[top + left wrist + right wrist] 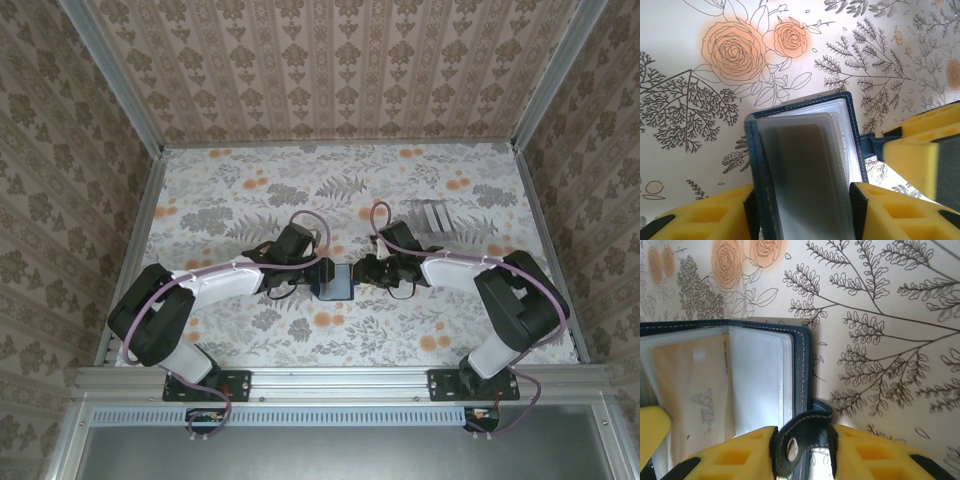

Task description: Put the credit cards into the card holder

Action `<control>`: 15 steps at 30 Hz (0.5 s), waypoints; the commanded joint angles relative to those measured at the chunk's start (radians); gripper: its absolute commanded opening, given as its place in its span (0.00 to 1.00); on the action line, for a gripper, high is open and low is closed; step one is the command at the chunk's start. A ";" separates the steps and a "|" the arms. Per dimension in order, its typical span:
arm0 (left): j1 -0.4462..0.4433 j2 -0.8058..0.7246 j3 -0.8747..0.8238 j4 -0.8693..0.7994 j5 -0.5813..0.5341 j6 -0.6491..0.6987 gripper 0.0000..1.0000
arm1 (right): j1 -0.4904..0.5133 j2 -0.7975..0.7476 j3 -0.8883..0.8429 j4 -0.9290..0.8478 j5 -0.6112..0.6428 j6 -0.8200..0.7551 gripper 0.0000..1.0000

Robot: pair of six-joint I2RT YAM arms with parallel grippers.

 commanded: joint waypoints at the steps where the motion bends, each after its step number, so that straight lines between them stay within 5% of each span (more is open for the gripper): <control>1: -0.001 -0.029 -0.009 -0.035 -0.032 0.014 0.51 | -0.003 -0.087 -0.020 -0.071 0.049 -0.015 0.34; 7: 0.000 -0.019 0.017 -0.052 -0.017 0.013 0.51 | 0.018 -0.137 -0.024 -0.087 0.030 0.008 0.32; 15: -0.003 -0.034 0.020 -0.047 0.014 -0.003 0.51 | 0.045 -0.057 0.059 -0.136 0.049 -0.048 0.45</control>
